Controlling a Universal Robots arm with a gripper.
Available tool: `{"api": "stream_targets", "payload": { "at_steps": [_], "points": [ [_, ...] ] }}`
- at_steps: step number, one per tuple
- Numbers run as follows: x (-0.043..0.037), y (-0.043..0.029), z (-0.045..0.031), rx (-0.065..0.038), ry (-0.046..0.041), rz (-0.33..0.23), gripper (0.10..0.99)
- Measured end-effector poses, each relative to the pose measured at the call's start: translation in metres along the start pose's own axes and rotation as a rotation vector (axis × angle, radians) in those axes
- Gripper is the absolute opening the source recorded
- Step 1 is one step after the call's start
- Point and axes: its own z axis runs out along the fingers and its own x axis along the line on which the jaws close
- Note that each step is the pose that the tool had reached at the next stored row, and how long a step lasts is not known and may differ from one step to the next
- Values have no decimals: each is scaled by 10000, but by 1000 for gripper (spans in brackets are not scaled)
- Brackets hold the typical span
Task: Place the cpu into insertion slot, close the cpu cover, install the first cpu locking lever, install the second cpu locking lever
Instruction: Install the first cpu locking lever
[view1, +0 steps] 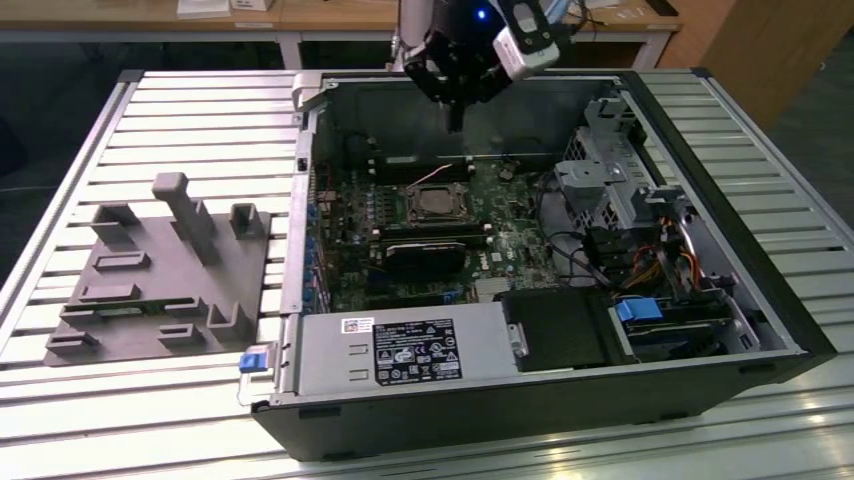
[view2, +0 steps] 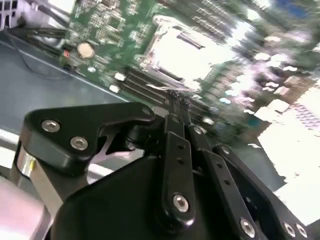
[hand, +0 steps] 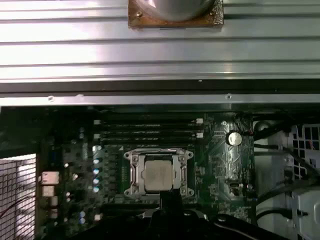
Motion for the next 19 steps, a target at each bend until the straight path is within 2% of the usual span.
{"api": "stream_targets", "payload": {
  "at_steps": [1, 3, 5, 19],
  "points": [
    [49, -54, -94, -25, 22, -24, 118],
    [119, -132, -230, -63, 53, -58, 118],
    [154, -171, -295, -84, 68, -75, 118],
    [157, -170, -289, -86, 70, -76, 106]
  ]
}}
